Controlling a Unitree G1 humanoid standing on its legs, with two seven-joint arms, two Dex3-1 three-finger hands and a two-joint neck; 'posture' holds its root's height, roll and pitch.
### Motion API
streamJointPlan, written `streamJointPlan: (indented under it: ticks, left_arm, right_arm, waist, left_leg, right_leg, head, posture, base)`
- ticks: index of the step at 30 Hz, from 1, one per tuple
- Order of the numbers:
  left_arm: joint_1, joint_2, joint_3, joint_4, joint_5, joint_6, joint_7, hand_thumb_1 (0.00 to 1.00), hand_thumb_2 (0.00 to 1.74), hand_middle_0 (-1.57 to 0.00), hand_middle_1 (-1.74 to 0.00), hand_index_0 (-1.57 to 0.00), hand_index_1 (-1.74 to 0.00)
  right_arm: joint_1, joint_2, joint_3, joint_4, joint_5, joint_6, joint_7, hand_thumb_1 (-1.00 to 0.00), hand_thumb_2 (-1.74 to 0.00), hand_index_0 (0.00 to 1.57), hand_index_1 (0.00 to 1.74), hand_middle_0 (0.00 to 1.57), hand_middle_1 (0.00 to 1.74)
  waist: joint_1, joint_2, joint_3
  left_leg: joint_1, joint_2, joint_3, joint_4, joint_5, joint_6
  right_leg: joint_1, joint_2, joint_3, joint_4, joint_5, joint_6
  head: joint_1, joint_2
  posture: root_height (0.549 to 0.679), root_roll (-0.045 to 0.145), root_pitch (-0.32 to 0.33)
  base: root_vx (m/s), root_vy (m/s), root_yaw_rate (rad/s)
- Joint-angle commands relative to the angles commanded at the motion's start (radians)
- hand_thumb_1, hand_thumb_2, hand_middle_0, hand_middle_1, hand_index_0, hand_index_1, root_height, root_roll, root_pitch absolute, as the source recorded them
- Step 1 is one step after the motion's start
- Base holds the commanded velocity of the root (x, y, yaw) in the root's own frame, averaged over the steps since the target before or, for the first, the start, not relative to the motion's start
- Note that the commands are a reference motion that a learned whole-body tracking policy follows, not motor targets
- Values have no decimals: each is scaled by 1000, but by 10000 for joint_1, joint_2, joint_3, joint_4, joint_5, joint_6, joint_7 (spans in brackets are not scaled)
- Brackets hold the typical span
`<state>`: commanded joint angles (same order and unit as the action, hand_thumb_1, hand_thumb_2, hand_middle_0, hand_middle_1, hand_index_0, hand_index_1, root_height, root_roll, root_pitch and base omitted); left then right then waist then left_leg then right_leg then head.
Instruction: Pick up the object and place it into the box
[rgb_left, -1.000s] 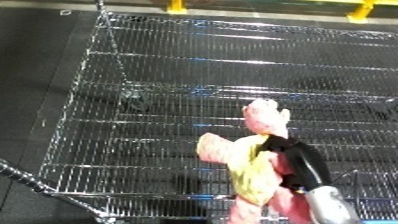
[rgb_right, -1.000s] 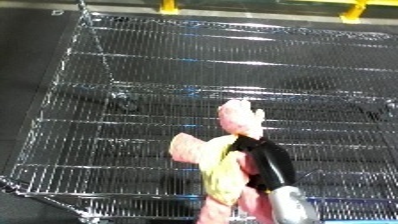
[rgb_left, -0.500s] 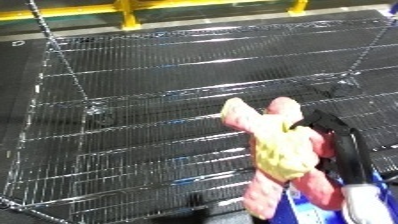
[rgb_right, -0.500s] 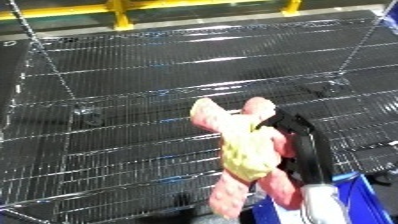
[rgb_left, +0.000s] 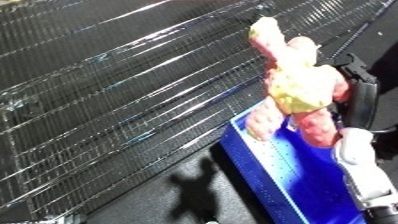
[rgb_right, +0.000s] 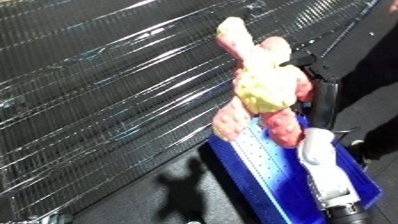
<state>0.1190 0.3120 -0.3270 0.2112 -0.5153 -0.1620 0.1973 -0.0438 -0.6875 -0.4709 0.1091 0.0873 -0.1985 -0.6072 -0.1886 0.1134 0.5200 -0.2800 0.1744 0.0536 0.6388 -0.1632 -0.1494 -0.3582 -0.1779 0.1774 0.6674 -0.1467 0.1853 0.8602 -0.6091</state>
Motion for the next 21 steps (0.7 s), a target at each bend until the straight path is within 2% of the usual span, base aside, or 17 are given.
streamJointPlan:
  ticks: [4,11,21]
  left_arm:
    - [-59,-39,55,50,-55,-47,-67,1000,1740,-1570,-1740,-1570,-1740]
    - [-140,-69,96,120,-164,-197,-130,1000,1740,-1570,-1740,-1570,-1740]
    - [1,45,30,86,-69,-297,-269,1000,1740,-1570,-1740,-1570,-1740]
  right_arm:
    - [530,120,-651,321,420,-182,-23,-1000,-1740,1570,1740,1570,1740]
    - [565,344,-1181,1038,1882,-845,41,-650,-1131,1020,1131,1020,1131]
    - [167,115,-1353,2274,2638,-997,-207,-150,-261,235,261,235,261]
  waist:
    - [-374,58,0]
    - [-772,217,-10]
    - [-751,498,-100]
  left_leg:
    - [266,30,217,-113,-71,-8]
    - [598,63,520,-308,-130,-57]
    - [722,66,684,-629,-19,-99]
  right_leg:
    - [161,45,93,-180,-3,-5]
    - [341,104,252,-421,-39,-38]
    - [396,155,296,-611,-104,-75]
  head:
    - [21,117]
    - [11,422]
    - [54,565]
  posture:
    - [624,92,-212]
    - [629,100,-205]
    - [634,103,-184]
  base:
    - [25,20,-176]
    - [24,19,-144]
    - [10,-4,-32]
